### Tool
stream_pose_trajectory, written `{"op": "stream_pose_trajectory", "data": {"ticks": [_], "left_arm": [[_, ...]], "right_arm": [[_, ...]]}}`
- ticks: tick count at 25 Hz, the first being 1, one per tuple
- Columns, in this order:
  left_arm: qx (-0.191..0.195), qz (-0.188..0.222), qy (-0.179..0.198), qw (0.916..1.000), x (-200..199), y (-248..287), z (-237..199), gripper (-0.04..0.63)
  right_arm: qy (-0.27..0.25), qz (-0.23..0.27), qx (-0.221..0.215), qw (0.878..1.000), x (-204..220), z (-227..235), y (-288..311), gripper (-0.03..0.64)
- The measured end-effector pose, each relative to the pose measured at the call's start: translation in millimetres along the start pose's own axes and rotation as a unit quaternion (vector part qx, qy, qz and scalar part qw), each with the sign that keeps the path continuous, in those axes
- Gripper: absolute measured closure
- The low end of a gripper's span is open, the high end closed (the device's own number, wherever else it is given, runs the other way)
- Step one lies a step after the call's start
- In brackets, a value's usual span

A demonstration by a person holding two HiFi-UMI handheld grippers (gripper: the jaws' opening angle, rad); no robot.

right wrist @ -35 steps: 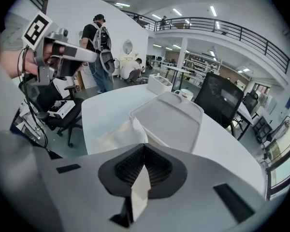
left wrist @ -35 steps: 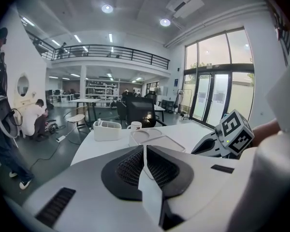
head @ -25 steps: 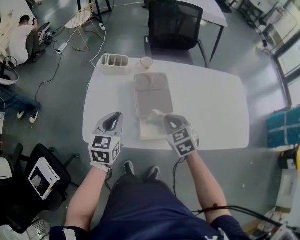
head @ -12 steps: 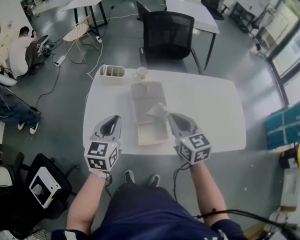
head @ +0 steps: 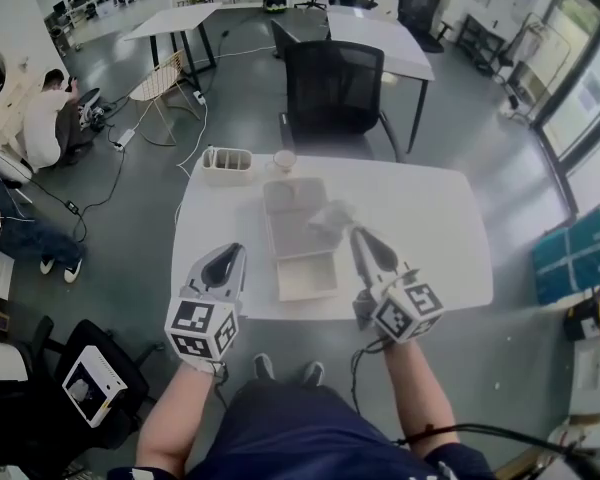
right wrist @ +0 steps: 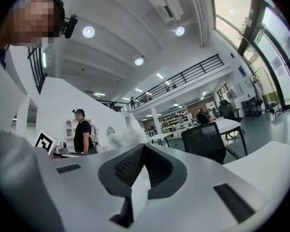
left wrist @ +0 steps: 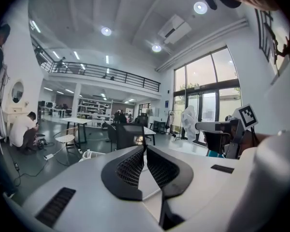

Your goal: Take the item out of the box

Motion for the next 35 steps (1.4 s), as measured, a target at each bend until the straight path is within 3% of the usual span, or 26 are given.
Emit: {"op": "stream_pose_trajectory", "data": {"ticks": [8, 35], "left_arm": [[0.009, 0.020, -0.003, 0.9998, -15, -5, 8, 0.551], [0.009, 0.016, -0.010, 0.9998, -12, 1, 2, 0.551]], "right_arm": [[-0.008, 0.023, 0.010, 1.000, -7, -3, -5, 0.601], [-0.019, 0.038, 0.015, 0.999, -15, -5, -1, 0.601]]}}
Point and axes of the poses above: the fingertips, and each gripper's own axes: y forward along the fingers, z to its right, x out of its underside, the point moved 8 cm from there along -y, backward along the fingers, and after that the axes turned 13 degrees about -y, right-handed, at the moved point
